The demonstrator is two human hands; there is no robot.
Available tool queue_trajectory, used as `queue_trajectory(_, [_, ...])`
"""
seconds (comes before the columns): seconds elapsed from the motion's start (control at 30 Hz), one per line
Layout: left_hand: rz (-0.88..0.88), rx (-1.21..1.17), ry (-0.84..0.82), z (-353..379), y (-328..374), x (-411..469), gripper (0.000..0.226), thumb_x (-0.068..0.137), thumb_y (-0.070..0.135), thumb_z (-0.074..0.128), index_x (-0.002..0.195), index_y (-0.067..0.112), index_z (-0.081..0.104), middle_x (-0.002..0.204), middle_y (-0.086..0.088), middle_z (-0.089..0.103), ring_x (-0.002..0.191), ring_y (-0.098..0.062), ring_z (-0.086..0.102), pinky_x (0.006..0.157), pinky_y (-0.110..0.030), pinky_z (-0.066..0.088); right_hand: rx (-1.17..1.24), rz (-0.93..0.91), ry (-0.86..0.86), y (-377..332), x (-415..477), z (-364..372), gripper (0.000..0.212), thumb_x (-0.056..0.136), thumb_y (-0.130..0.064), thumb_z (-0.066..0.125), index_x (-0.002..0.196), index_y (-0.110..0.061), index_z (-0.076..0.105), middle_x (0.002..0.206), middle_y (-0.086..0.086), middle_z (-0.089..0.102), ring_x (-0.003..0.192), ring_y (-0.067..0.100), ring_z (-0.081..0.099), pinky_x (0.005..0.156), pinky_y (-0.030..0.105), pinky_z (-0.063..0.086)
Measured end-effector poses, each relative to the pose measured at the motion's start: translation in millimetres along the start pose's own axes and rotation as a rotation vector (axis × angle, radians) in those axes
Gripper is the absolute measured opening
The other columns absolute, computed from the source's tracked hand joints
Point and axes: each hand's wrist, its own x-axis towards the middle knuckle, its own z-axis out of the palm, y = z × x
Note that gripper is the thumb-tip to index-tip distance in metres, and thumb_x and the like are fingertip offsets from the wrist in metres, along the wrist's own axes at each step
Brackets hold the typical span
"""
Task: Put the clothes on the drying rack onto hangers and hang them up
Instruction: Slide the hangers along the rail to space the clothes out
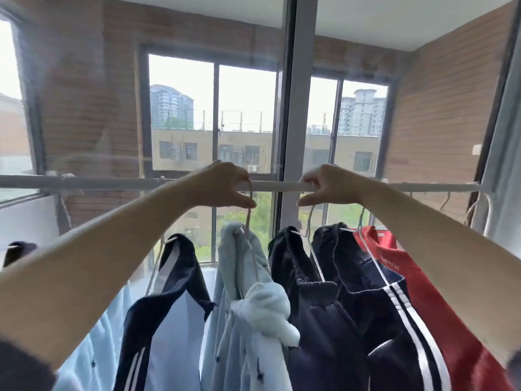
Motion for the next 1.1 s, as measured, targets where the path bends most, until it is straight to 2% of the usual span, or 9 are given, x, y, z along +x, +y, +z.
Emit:
queue_trajectory(0.1, [0.009,-0.004,0.015,-2,-1,0,0.048,0.079,0.043,0.071,0.111,0.007,0.064,0.091,0.001,0.064,0.074,-0.012,0.055,0.057,-0.009,0.033,-0.042,0.008,0.013,-2,1,1,0.035,0.081,-0.04,0.073,0.081,-0.007,0.061,0.064,-0.004,0.044,0.056,0.011,0.036,0.053,0.023,0.028])
queue_trajectory(0.3, [0.003,0.018,0.002,-1,5,1,0.053,0.078,0.044,0.072,0.113,0.006,0.064,0.093,-0.003,0.069,0.07,-0.011,0.058,0.066,-0.013,0.045,-0.045,0.024,-0.027,1,0,-4,0.024,0.082,-0.03,0.073,0.07,-0.023,0.054,0.063,-0.005,0.045,0.056,0.009,0.039,0.054,0.024,0.03])
queue_trajectory(0.43, [0.026,0.03,-0.053,-16,-1,-14,0.074,0.076,0.048,0.071,0.136,0.014,0.046,0.133,-0.005,0.057,0.116,-0.02,0.057,0.096,-0.025,0.039,0.029,0.001,-0.098,-14,4,-7,0.048,0.08,-0.04,0.073,0.115,-0.009,0.061,0.099,0.0,0.063,0.086,0.012,0.056,0.074,0.02,0.042])
queue_trajectory(0.5, [0.004,0.004,-0.033,-34,-14,-29,0.077,0.073,0.048,0.071,0.139,0.018,0.043,0.137,-0.002,0.053,0.119,-0.015,0.053,0.099,-0.024,0.033,0.097,-0.094,-0.075,-36,11,-6,0.068,0.081,-0.043,0.07,0.136,-0.011,0.048,0.13,-0.002,0.056,0.116,0.012,0.053,0.099,0.025,0.041])
queue_trajectory(0.57, [-0.076,-0.03,-0.076,-50,-39,-50,0.08,0.069,0.05,0.07,0.138,0.02,0.043,0.137,-0.001,0.053,0.11,-0.007,0.052,0.1,-0.024,0.033,0.127,-0.187,-0.082,-59,21,0,0.073,0.081,-0.044,0.069,0.141,-0.012,0.043,0.14,0.001,0.051,0.124,0.015,0.051,0.104,0.028,0.04])
queue_trajectory(0.67, [-0.191,-0.083,-0.175,-63,-74,-87,0.094,0.058,0.073,0.07,0.135,0.024,0.046,0.134,0.004,0.056,0.106,-0.001,0.054,0.096,-0.021,0.04,0.093,-0.234,-0.115,-82,37,14,0.061,0.084,-0.043,0.068,0.13,-0.007,0.052,0.116,0.002,0.061,0.098,0.013,0.056,0.087,0.025,0.044])
queue_trajectory(0.77, [-0.209,-0.113,-0.143,-63,-86,-97,0.094,0.05,0.08,0.06,0.126,0.024,0.056,0.093,0.012,0.067,0.068,0.006,0.059,0.063,-0.007,0.044,0.034,-0.256,-0.074,-85,46,25,0.034,0.086,-0.037,0.068,0.093,-0.006,0.056,0.073,-0.004,0.047,0.062,0.009,0.038,0.059,0.022,0.032])
queue_trajectory(0.97, [-0.213,-0.126,-0.102,-52,-82,-86,0.075,0.067,0.062,0.069,0.127,0.019,0.058,0.085,0.014,0.065,0.063,0.003,0.059,0.06,-0.008,0.043,0.027,-0.254,-0.023,-70,44,27,0.037,0.082,-0.044,0.07,0.083,-0.009,0.057,0.063,-0.005,0.043,0.054,0.01,0.035,0.054,0.021,0.029])
queue_trajectory(1.1, [-0.194,-0.149,-0.093,-52,-77,-89,0.095,0.053,0.08,0.059,0.125,0.02,0.058,0.089,0.016,0.065,0.064,0.008,0.058,0.061,-0.005,0.042,0.018,-0.242,-0.028,-69,45,27,0.039,0.081,-0.046,0.07,0.088,-0.008,0.06,0.065,-0.005,0.046,0.055,0.01,0.038,0.055,0.022,0.03])
